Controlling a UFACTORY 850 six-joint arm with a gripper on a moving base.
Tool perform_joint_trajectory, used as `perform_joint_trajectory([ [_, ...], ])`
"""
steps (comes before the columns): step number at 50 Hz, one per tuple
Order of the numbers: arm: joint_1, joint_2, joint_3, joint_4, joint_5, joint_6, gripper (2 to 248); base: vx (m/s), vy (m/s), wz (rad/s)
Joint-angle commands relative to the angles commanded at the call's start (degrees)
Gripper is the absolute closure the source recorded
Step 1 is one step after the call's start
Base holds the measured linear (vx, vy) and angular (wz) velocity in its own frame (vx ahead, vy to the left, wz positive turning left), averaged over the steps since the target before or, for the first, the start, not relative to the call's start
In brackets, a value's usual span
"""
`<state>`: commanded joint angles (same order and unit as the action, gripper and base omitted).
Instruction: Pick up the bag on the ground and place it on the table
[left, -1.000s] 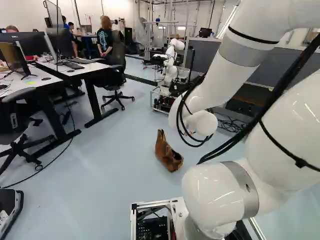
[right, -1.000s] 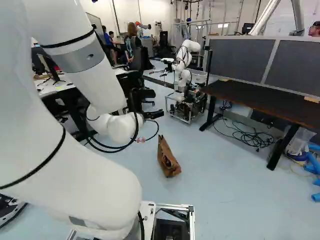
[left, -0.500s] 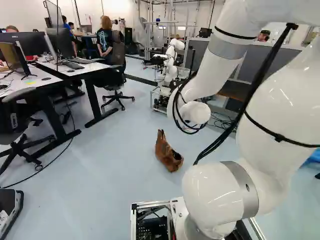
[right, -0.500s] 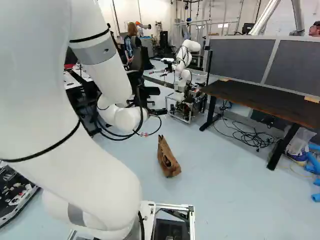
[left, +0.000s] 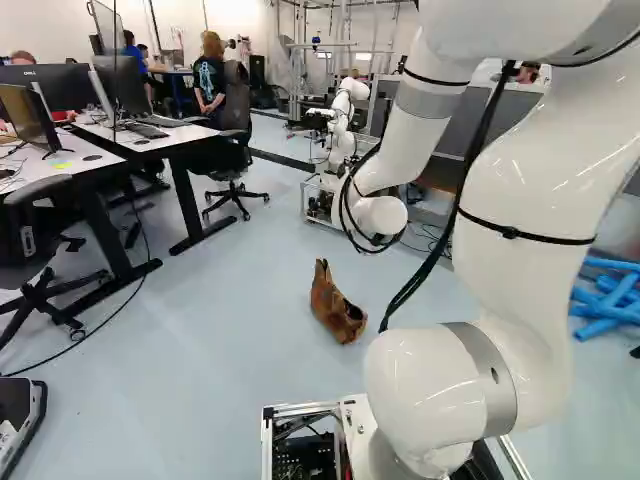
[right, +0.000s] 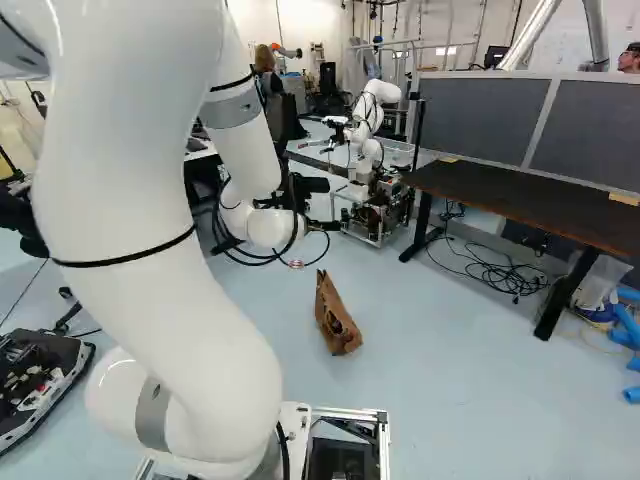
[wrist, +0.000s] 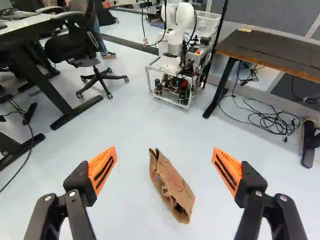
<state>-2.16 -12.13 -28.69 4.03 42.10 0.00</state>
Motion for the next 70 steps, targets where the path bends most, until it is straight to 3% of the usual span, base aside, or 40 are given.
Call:
perform_joint_trajectory([
  [70,-0.4,-28.1,-25.7,1.0,-19.9,0.0,3,0.0,0.0,0.0],
])
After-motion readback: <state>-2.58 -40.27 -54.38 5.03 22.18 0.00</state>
